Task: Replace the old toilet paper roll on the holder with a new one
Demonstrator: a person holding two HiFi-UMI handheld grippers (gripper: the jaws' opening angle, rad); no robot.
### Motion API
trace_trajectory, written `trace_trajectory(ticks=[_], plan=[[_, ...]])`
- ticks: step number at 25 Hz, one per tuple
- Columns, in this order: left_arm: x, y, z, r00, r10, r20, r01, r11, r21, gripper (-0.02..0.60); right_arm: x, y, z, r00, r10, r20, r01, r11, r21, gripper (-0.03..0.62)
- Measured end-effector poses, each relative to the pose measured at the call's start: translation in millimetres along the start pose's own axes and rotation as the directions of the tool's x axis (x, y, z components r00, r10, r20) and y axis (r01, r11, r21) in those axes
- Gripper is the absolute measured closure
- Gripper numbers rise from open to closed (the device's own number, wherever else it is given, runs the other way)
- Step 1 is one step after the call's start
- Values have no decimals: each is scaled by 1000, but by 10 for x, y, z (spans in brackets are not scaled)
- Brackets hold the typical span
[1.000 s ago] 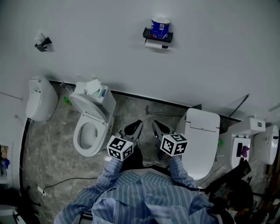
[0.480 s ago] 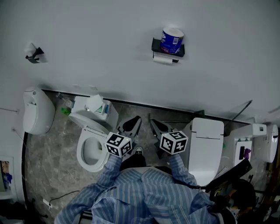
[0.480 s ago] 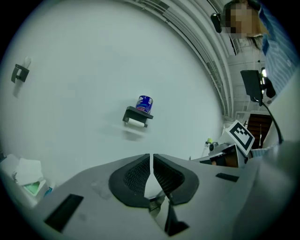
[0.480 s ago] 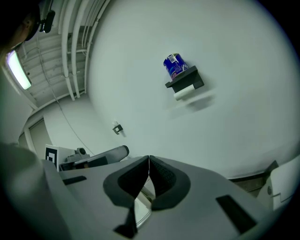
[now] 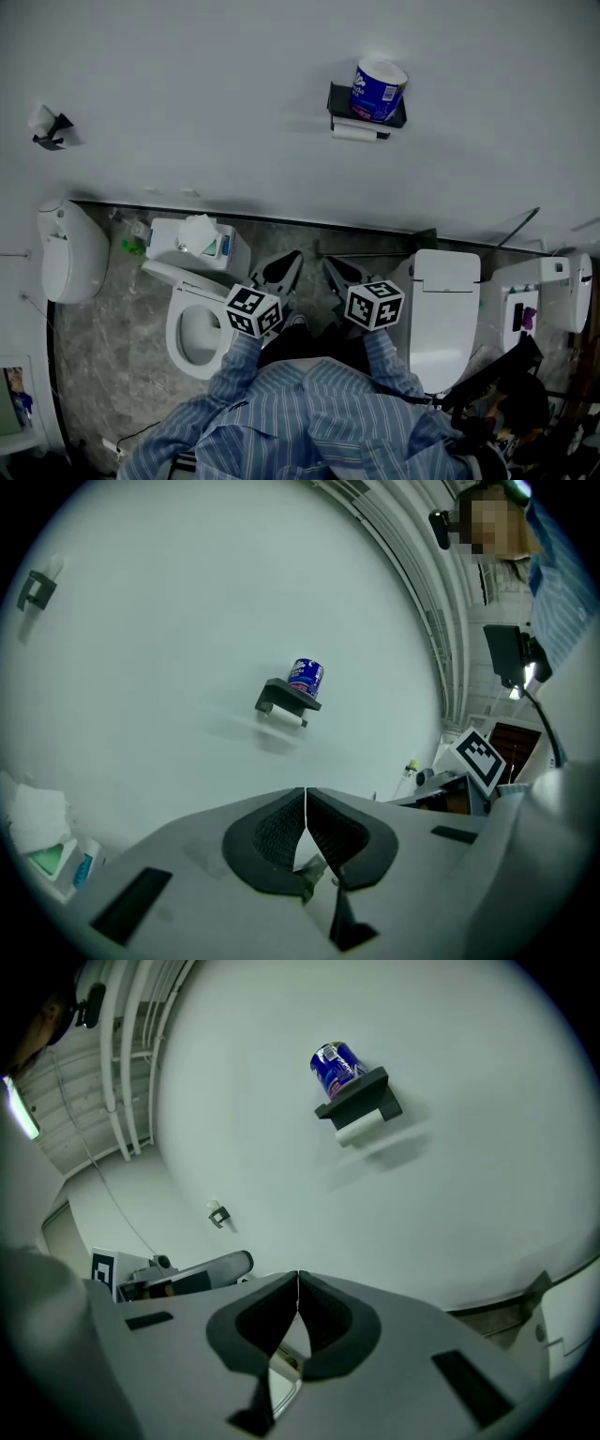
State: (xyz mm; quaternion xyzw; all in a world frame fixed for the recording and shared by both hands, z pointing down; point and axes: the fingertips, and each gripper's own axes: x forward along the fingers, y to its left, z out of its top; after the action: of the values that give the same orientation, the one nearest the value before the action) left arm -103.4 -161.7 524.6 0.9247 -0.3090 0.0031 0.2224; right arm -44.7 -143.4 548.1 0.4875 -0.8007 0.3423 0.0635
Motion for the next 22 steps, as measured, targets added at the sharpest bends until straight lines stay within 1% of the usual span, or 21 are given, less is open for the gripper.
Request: trace_trajectory(ticks=[3,5,8,13,18,19,20,22], plan=[[95,56,2,1000,-6,1,6,1000,-16,575,43,-93,50,1000,-17,0,17,1000,3,589],[167,98,22,1000,-8,6,9,1000,-25,575,58,-164,134,999,-34,21,35,999,-8,588],[279,163,99,999,7,40,-5,998,-55,575,61,-295,327,997,-56,61,59,997,-46,589],[575,273,227,997,33,76,-26,995,-96,574,90,-568,742,992,-39,117,47,996,-71,589],[995,280,394,995,34,97,-22,992,-123,572,115,-902,1091,995,-22,99,32,994,-100,589],[1095,282,436,995,33,99,-20,991,-131,567,120,-965,1146,995,-17,93,27,994,-104,588],[1198,276,479,994,28,102,-14,990,-139,549,121,-1027,1197,996,-13,89,22,994,-106,589],[1404,243,569,994,9,110,8,988,-153,481,113,-1145,1287,997,-3,83,11,994,-105,589]])
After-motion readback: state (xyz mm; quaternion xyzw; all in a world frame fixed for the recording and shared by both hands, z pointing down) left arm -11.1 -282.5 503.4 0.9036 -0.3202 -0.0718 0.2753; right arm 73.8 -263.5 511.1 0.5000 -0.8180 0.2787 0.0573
